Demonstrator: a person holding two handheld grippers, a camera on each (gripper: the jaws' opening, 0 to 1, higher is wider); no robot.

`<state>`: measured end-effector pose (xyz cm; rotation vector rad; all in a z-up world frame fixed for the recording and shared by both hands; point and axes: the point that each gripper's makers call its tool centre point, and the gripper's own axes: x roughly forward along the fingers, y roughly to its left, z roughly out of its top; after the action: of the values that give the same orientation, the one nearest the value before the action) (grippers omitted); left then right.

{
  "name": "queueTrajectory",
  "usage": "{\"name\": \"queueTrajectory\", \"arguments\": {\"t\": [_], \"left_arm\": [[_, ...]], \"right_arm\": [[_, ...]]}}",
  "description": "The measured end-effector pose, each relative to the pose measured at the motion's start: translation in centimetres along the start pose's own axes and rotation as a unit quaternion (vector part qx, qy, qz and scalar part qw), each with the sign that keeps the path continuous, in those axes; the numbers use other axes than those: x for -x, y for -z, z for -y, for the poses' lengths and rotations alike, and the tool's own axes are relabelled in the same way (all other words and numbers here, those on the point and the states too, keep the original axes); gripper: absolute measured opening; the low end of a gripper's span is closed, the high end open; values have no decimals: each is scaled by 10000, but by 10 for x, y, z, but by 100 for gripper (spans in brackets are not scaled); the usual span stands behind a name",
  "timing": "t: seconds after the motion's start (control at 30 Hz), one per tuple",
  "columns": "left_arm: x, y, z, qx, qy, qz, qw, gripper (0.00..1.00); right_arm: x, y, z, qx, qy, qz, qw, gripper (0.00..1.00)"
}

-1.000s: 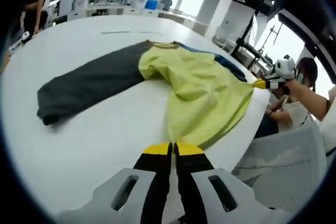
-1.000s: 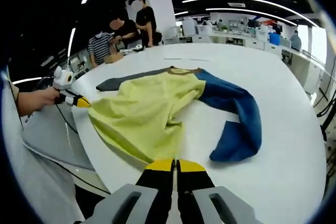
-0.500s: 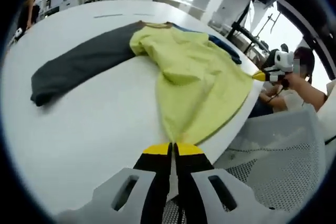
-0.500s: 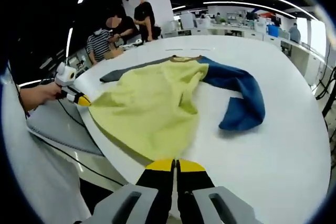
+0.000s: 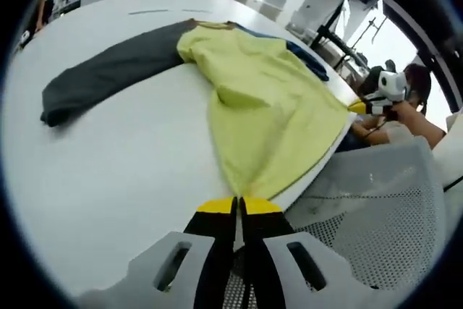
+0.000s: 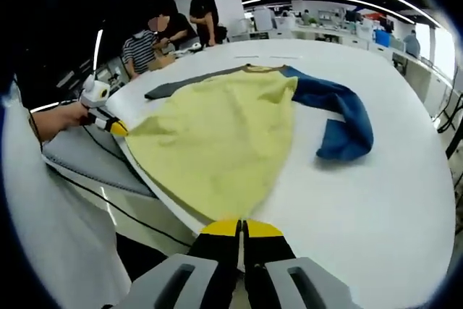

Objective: Fold the garment on the visible template until the final outline fits inside the template.

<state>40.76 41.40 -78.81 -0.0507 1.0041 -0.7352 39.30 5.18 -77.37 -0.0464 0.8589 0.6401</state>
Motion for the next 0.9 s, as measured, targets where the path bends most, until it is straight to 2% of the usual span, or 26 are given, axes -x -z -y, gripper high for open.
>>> {"name": "queueTrajectory", "arguments": {"t": [0.23,0.43,0.63,0.9], "left_arm": [[2,7,5,29,56,-114,9999,0],[4,14,9,86,107,-199,9997,0],[6,19,13,127,112,-265,9995,0],[8,24,15,145,82,-317,9994,0]], "right_arm": [[5,6,-4,-62,15,-247,9997,0],[9,12,-6,-316,-7,-498,9983,0],[12,18,-9,-241,-3,-744,9969,0],[13,17,-12,-130,-16,-836,9964,0]]}}
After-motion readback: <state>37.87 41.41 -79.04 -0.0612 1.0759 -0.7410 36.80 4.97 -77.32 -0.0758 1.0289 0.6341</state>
